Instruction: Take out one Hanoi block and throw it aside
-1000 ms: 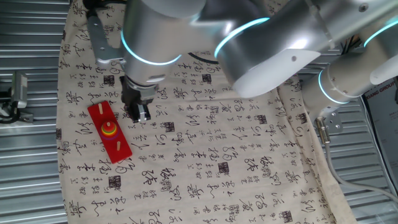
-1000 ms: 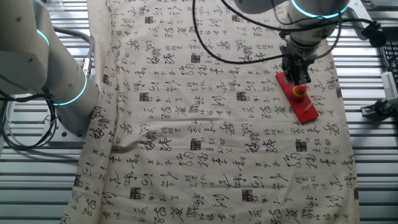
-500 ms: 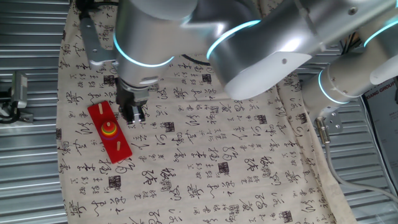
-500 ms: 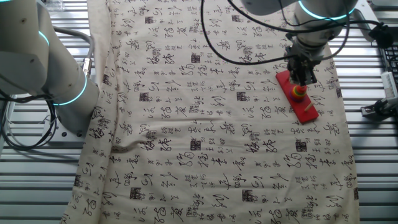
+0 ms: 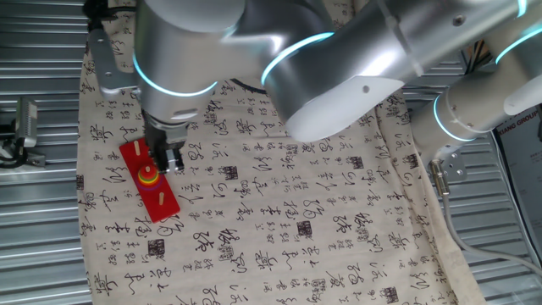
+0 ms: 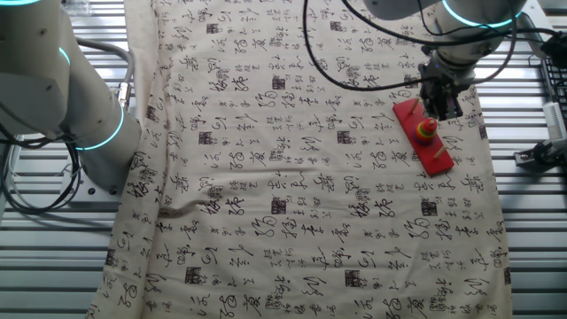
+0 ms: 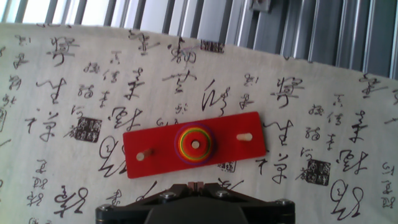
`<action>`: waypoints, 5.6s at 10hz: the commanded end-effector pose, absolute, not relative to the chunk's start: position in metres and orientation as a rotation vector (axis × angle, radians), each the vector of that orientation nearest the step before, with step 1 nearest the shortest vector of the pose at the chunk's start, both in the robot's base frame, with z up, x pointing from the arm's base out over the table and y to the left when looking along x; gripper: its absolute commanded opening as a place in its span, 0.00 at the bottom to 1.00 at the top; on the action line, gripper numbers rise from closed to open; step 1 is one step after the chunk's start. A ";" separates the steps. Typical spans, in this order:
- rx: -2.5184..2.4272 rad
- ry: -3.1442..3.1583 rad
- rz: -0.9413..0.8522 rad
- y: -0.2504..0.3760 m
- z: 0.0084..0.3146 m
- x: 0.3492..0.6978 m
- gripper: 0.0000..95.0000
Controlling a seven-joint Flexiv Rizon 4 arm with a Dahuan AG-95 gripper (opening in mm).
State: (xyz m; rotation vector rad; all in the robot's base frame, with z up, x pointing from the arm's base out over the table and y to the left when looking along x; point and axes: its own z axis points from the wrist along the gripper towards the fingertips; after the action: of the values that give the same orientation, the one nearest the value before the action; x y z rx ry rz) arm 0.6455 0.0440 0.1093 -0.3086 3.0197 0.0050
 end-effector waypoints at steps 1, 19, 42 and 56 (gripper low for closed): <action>-0.304 3.022 0.005 0.044 0.110 0.647 0.00; -0.335 3.022 0.010 0.044 0.106 0.648 0.20; -0.354 3.009 0.020 0.045 0.088 0.661 0.40; -0.353 3.055 0.019 0.046 0.079 0.661 0.40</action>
State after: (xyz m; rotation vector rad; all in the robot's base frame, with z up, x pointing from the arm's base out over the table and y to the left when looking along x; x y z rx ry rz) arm 0.6614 0.0457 0.0790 -0.3515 3.0551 0.0175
